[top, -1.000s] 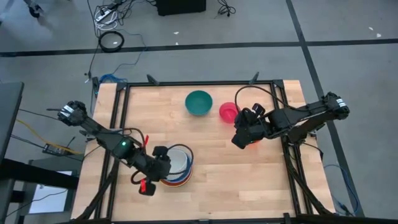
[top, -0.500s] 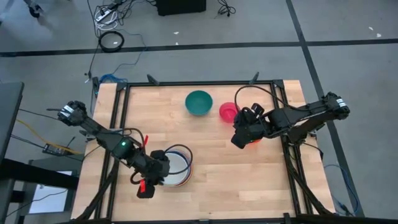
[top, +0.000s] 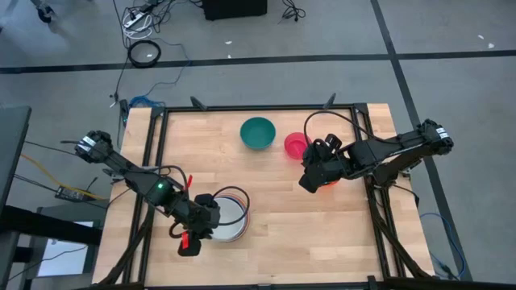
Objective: Nest bowls inside each other
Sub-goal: Stack the white bowl on top of the blue bowl
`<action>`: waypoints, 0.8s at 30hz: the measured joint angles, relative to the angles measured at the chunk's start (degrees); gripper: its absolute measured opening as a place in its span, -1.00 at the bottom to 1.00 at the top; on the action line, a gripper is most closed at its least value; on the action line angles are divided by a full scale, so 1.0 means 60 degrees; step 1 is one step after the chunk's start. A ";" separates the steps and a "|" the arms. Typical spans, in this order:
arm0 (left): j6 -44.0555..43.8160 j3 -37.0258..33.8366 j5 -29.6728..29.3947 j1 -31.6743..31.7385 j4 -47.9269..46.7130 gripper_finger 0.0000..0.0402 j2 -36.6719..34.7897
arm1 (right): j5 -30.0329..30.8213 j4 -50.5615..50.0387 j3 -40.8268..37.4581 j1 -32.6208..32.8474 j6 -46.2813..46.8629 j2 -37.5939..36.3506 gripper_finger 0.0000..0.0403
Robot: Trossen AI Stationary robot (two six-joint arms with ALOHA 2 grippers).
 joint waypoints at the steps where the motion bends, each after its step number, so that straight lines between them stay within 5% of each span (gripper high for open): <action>1: -0.0007 0.0000 0.0000 0.0000 -0.0002 -0.64 -0.0004 | 0.0000 0.0000 0.0000 0.0000 0.0000 0.0000 -0.10; 18: -0.0450 0.0397 0.0259 -0.0004 -0.0049 -0.64 -0.0291 | 0.0000 0.0007 0.0000 -0.0015 0.0000 -0.0004 -0.10; 24: 0.0070 0.0097 -0.0747 -0.0004 -0.0065 -0.64 -0.0291 | 0.0004 0.0011 0.0000 -0.0022 0.0000 -0.0004 -0.10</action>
